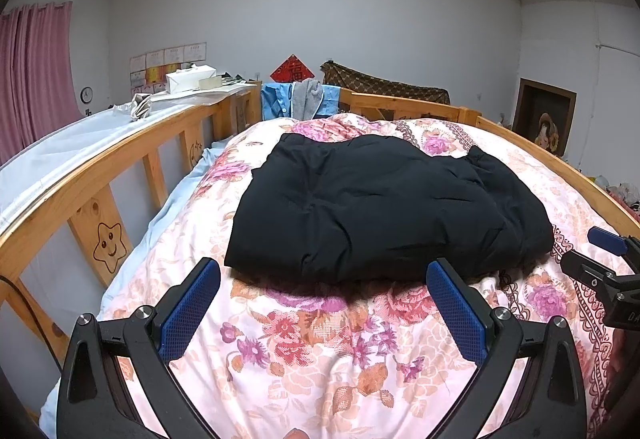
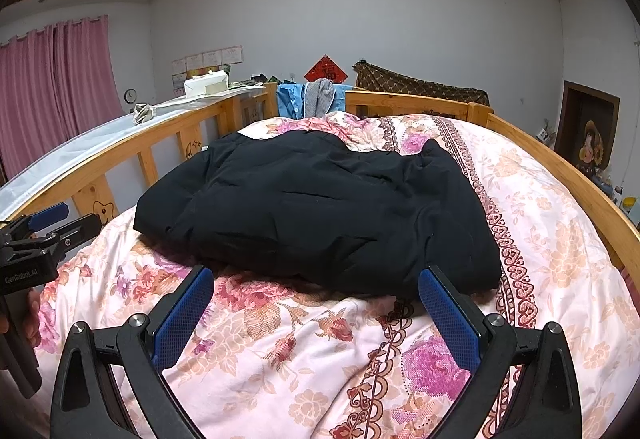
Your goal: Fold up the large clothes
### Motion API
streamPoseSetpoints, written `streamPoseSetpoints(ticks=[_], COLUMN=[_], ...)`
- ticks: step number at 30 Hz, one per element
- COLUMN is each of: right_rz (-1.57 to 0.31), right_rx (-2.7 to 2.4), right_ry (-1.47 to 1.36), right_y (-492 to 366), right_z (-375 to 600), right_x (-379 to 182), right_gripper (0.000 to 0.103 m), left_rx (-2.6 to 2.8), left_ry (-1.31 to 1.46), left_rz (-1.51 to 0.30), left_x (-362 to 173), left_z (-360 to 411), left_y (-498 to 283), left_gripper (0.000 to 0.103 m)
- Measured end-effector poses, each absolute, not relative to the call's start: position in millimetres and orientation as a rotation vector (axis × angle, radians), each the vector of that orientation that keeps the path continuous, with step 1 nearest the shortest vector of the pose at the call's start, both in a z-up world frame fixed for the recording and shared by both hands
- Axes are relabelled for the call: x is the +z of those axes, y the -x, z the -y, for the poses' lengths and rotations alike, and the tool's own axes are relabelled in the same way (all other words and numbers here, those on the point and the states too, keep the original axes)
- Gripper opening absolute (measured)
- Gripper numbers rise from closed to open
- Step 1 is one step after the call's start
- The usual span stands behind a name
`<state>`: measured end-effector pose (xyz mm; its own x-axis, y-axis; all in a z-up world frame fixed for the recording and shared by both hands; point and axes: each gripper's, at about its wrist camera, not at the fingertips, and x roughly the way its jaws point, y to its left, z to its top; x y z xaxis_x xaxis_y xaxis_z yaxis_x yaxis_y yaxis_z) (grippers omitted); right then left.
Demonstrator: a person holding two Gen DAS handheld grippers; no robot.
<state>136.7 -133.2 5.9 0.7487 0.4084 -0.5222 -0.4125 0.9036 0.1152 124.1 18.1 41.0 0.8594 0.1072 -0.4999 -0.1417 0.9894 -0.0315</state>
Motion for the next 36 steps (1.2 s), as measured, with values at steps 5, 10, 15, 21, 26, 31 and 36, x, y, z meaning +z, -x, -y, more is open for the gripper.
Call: streamPoseSetpoints(ticks=[5, 10, 15, 21, 26, 31, 36], right_rz=[-0.570, -0.575, -0.578, -0.582, -0.584, -0.583, -0.586], right_rx=[0.447, 0.444, 0.443, 0.447, 0.446, 0.445, 0.444], right_ry=[0.009, 0.011, 0.016, 0.022, 0.022, 0.022, 0.022], right_y=[-136.3, -136.6, -136.4, -137.7, -137.4, -137.7, -137.2], right_z=[133.0, 132.0, 133.9, 132.3, 131.7, 130.6, 130.6], right_x=[5.4, 5.5, 4.9, 5.4, 5.2, 5.5, 5.2], right_gripper=[0.103, 0.103, 0.103, 0.103, 0.103, 0.103, 0.103], left_rx=[0.104, 0.156, 0.143, 0.107, 0.107, 0.118, 0.123], left_ry=[0.093, 0.083, 0.053, 0.029, 0.035, 0.030, 0.025], left_rz=[-0.533, -0.554, -0.570, -0.580, -0.582, -0.573, -0.570], left_x=[41.0, 41.5, 38.4, 35.7, 34.1, 34.6, 34.6], left_z=[-19.5, -14.3, -4.8, 3.8, 3.7, 3.7, 4.6], left_y=[-123.6, -125.3, -125.6, -125.7, -126.9, -125.8, -124.7], left_gripper=[0.101, 0.101, 0.101, 0.101, 0.101, 0.101, 0.101])
